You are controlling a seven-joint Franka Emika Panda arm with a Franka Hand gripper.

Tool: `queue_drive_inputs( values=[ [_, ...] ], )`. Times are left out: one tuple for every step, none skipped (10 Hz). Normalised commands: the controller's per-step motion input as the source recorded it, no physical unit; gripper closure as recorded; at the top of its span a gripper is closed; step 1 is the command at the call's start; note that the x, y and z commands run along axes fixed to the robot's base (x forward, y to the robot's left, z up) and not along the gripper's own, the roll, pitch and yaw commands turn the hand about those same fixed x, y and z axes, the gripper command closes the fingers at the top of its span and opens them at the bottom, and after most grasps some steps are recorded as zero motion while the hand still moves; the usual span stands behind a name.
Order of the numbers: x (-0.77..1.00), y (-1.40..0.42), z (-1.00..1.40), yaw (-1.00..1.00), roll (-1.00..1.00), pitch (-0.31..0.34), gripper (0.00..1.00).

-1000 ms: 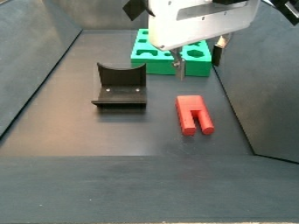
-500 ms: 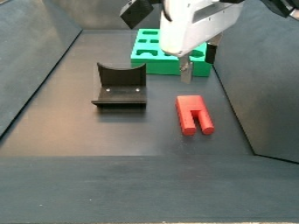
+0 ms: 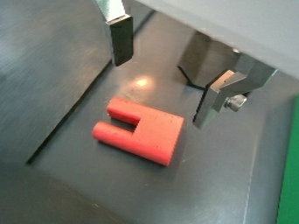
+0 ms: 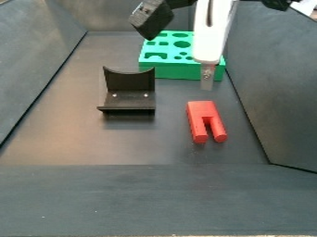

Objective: Pick up the square-circle object. Move up. Rotate the square-circle object. Place the square-circle object on the fixture. Regrasp the square-circle object. Move to above the board. Insert the square-circle object.
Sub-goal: Rotate the square-circle object.

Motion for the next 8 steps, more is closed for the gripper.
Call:
queue_drive_inputs(
  values=[
    [0.04,0.00,-0.03,1.00,0.00,-0.006,0.00],
    [0.04,0.00,-0.03,1.00,0.00,-0.006,0.00],
    [0.04,0.00,-0.03,1.00,0.00,-0.007,0.00],
    [0.04,0.00,-0.03,1.00,0.00,-0.007,0.00],
    [0.04,0.00,-0.03,1.00,0.00,-0.007,0.00],
    [0.04,0.00,-0.03,1.00,0.00,-0.008,0.00],
    [0.04,0.00,-0.03,1.00,0.00,-0.008,0.00],
    [0.04,0.00,-0.03,1.00,0.00,-0.008,0.00]
  ],
)
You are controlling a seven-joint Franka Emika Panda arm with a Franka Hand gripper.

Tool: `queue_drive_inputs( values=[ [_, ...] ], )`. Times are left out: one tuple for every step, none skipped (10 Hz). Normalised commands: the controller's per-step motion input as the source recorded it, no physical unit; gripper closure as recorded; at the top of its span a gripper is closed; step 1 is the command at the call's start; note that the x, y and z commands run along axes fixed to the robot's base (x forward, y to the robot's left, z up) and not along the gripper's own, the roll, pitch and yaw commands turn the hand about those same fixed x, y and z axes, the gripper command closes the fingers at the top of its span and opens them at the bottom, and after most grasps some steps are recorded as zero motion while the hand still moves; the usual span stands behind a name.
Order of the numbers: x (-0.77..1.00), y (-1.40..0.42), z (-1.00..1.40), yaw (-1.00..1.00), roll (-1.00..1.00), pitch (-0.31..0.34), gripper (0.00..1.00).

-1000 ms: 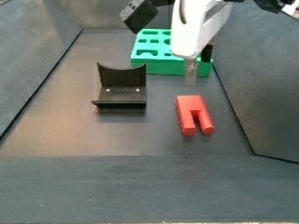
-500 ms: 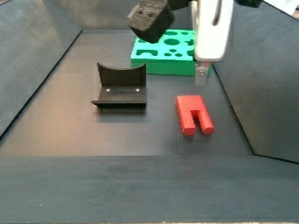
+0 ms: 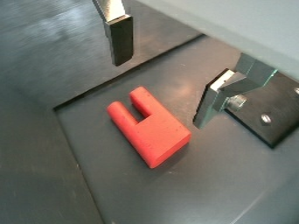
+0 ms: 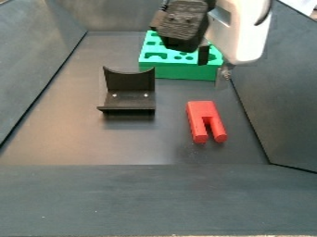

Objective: Pick up the square-circle object. Move up. Rotate the square-circle object. Place the square-circle object on the fixture. Regrasp the square-circle object. Move to above the board. Insert the square-circle object.
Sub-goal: Rotate the square-circle object.

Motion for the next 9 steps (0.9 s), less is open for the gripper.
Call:
queue_drive_inputs(
  values=[
    [0.04,0.00,-0.03,1.00,0.00,-0.009,0.00],
    [0.04,0.00,-0.03,1.00,0.00,-0.009,0.00],
    [0.04,0.00,-0.03,1.00,0.00,-0.010,0.00],
    [0.04,0.00,-0.03,1.00,0.01,-0.010,0.00],
    [0.04,0.00,-0.03,1.00,0.01,-0.011,0.00],
    [0.04,0.00,-0.03,1.00,0.01,-0.012,0.00],
    [0.04,0.00,-0.03,1.00,0.01,-0.013,0.00],
    [0.04,0.00,-0.03,1.00,0.01,-0.013,0.00],
    [0.04,0.00,-0.03,1.00,0.01,-0.015,0.00]
  ],
)
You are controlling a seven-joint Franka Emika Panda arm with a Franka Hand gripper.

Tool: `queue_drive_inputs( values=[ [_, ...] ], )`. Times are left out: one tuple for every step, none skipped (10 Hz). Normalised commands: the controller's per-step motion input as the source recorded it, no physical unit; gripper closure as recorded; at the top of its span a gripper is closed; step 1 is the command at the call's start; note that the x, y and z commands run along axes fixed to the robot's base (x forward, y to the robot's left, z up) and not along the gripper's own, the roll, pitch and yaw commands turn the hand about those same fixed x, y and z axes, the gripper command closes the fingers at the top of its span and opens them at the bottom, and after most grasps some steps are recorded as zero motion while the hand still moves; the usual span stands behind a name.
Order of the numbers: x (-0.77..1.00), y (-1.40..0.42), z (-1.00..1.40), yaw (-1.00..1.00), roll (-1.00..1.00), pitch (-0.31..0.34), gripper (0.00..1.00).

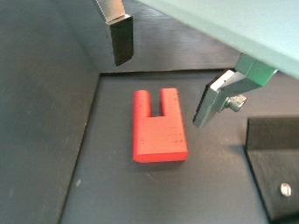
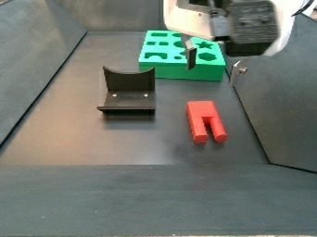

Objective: Pick up the square-circle object. Move up. Rotate the square-circle object. Place the square-circle object on the fixture. Regrasp the square-circle object. Move to above the board. Insert the square-circle object.
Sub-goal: Rotate the square-circle object.

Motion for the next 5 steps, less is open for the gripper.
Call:
queue_drive_inputs(
  values=[
    [0.04,0.00,-0.03,1.00,0.01,-0.016,0.00],
    [0.04,0.00,-0.03,1.00,0.01,-0.017,0.00],
    [0.04,0.00,-0.03,1.00,0.01,-0.020,0.00],
    [0.04,0.00,-0.03,1.00,0.01,-0.022,0.00],
    [0.04,0.00,-0.03,1.00,0.01,-0.025,0.00]
  ],
)
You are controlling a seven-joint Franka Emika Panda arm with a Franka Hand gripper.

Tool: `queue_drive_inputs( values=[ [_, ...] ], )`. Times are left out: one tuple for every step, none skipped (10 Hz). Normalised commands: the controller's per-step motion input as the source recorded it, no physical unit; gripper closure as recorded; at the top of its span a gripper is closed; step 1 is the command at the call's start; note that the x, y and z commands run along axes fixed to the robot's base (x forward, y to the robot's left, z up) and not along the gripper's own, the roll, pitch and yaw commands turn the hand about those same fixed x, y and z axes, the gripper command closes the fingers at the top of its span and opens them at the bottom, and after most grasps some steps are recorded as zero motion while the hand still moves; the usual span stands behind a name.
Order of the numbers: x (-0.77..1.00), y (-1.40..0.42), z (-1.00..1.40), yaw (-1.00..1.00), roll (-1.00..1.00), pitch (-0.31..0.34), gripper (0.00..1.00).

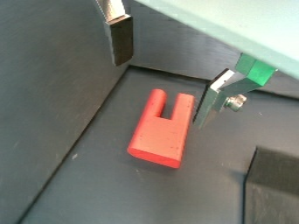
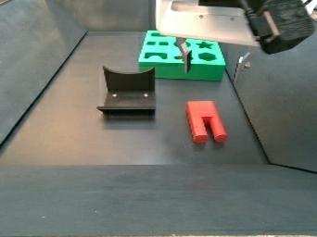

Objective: Pick up the square-circle object. Move up. Rotate the square-circle object. Place the square-circle object on the fixture. Regrasp the square-circle object. Move to above the board. Insert the square-circle object.
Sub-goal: Rotate the square-circle object.

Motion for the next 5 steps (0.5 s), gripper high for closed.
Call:
queue_drive_inputs(
  values=[
    [0.04,0.00,-0.03,1.00,0.02,-0.030,0.00],
    [0.04,0.00,-0.03,1.00,0.02,-0.034,0.00],
    [0.03,0.00,-0.03,0.98,0.02,-0.047,0.00],
    [0.03,0.00,-0.03,0.82,0.02,-0.047,0.00],
    [0.03,0.00,-0.03,0.49,0.02,-0.046,0.00]
  ],
)
